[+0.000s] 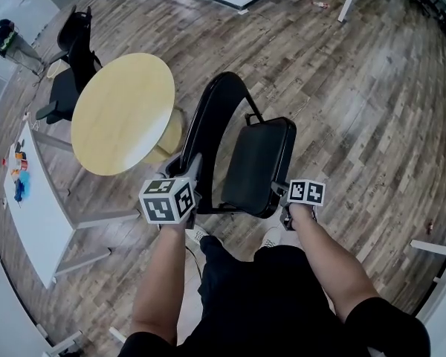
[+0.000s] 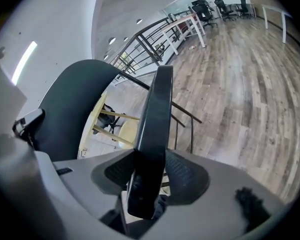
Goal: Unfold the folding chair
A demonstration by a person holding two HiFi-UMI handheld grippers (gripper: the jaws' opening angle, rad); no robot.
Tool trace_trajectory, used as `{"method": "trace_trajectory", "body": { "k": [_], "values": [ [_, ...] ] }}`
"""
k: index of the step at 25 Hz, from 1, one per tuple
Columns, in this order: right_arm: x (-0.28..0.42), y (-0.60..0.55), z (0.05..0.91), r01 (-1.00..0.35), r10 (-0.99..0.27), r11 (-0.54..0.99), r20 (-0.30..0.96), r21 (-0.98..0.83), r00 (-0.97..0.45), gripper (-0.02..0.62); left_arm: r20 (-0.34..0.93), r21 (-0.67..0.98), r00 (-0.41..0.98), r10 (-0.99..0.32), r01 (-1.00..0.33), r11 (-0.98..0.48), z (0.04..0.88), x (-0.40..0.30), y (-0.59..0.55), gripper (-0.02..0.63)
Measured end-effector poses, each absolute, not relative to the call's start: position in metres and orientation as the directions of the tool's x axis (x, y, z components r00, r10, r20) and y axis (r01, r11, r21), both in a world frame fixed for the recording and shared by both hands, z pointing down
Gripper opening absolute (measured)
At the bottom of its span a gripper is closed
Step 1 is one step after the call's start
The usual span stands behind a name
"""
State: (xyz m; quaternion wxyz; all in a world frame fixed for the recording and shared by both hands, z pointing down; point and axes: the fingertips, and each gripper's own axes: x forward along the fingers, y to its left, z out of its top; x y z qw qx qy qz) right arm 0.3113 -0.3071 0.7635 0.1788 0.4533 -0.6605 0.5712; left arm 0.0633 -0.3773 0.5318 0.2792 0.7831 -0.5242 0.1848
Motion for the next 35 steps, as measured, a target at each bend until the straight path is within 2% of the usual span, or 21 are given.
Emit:
{"method": "trace_trajectory", "body": {
  "k": [21,22,24,29,30,31,35],
  "values": [
    [0.418,-0.267,0.849,-0.792,-0.415,-0.155,0.766,-0.591,-0.49,0.199,0.599,0.259,0.346,-0.722,-0.937,-0.234,0.607,0.009,-0.394,0.147],
    [0.425,-0.266,0.853,-0.808,-0.414,-0.155,0.78,-0.568,-0.469,0.181,0.598,0.27,0.351,-0.721,-0.935,-0.231,0.613,0.007,-0.394,0.149],
    [0.444,-0.259,0.867,-0.84,-0.411,-0.178,0.814,-0.513,-0.411,0.075,0.594,0.302,0.37,-0.714,-0.926,-0.228,0.627,0.007,-0.392,0.147],
    [0.499,-0.241,0.923,-0.848,-0.394,-0.267,0.855,-0.458,-0.338,0.05,0.622,0.399,0.397,-0.674,-0.902,-0.164,0.668,0.013,-0.385,0.143],
    [0.503,-0.242,0.931,-0.848,-0.392,-0.261,0.854,-0.461,-0.343,0.009,0.629,0.421,0.407,-0.662,-0.895,-0.15,0.678,0.016,-0.383,0.14],
    [0.504,-0.243,0.939,-0.848,-0.389,-0.246,0.85,-0.469,-0.356,0.005,0.626,0.437,0.424,-0.654,-0.886,-0.157,0.685,0.022,-0.38,0.143],
    [0.523,-0.25,0.964,-0.867,-0.396,-0.245,0.861,-0.433,-0.318,0.005,0.564,0.427,0.522,-0.64,-0.848,-0.315,0.68,0.082,-0.369,0.126]
  ]
}}
